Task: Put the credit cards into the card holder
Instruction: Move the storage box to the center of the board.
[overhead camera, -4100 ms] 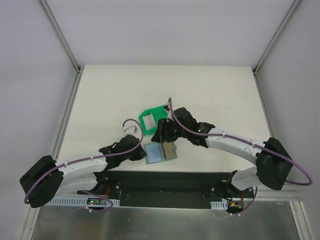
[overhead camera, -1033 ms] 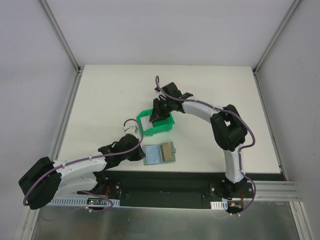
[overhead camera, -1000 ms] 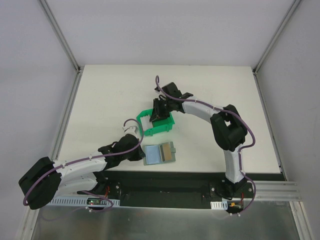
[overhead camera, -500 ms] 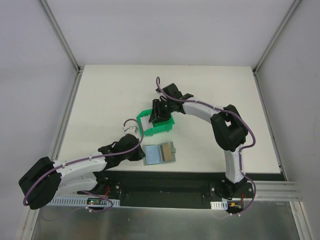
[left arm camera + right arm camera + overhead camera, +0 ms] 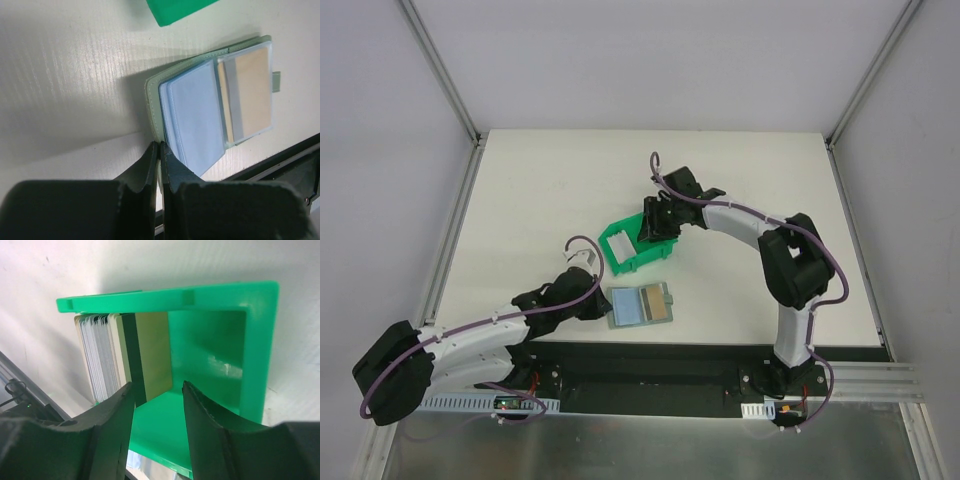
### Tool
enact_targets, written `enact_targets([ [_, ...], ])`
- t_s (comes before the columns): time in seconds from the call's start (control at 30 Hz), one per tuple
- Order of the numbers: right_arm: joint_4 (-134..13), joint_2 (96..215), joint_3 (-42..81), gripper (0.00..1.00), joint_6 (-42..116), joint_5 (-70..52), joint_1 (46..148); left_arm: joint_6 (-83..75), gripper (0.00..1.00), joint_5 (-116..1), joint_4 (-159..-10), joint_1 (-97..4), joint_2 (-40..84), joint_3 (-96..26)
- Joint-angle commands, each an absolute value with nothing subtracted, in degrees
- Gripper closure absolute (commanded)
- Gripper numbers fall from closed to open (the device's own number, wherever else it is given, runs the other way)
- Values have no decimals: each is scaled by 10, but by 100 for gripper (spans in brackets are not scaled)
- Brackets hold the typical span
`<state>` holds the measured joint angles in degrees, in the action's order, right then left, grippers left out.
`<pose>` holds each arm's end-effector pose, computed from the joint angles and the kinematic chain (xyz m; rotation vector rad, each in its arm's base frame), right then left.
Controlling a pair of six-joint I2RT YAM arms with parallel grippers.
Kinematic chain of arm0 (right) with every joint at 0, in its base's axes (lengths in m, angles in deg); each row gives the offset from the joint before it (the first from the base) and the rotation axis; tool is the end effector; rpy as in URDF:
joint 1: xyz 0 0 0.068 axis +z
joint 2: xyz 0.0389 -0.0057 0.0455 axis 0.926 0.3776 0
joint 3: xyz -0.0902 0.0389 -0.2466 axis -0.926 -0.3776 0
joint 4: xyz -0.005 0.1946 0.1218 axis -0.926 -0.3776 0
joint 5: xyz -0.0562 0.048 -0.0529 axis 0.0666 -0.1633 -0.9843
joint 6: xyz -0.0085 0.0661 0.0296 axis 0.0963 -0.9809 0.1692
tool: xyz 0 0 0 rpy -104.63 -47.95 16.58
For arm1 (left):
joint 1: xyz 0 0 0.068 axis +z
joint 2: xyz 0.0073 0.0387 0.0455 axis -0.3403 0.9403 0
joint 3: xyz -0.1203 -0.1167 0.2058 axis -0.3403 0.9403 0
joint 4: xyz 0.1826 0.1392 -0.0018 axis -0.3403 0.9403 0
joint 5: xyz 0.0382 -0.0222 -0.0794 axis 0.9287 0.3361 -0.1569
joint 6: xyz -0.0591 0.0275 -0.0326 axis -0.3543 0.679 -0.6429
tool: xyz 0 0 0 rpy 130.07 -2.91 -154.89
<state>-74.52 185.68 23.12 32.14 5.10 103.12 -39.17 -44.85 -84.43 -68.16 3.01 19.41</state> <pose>0.3246 0.2570 0.1951 -0.6836 2.3847 0.8196 0.1282 -0.1366 0.1609 -0.0242 2.3439 -0.8018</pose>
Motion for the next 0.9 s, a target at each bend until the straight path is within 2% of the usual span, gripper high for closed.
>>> enact_targets([
  [0.0, -772, 1815, 215, 53, 348, 17, 1022, -398, 100, -453, -841, -676, 12, 199],
  [0.87, -778, 1720, 120, 52, 343, -19, 974, -374, 100, -467, -855, -677, 56, 179],
])
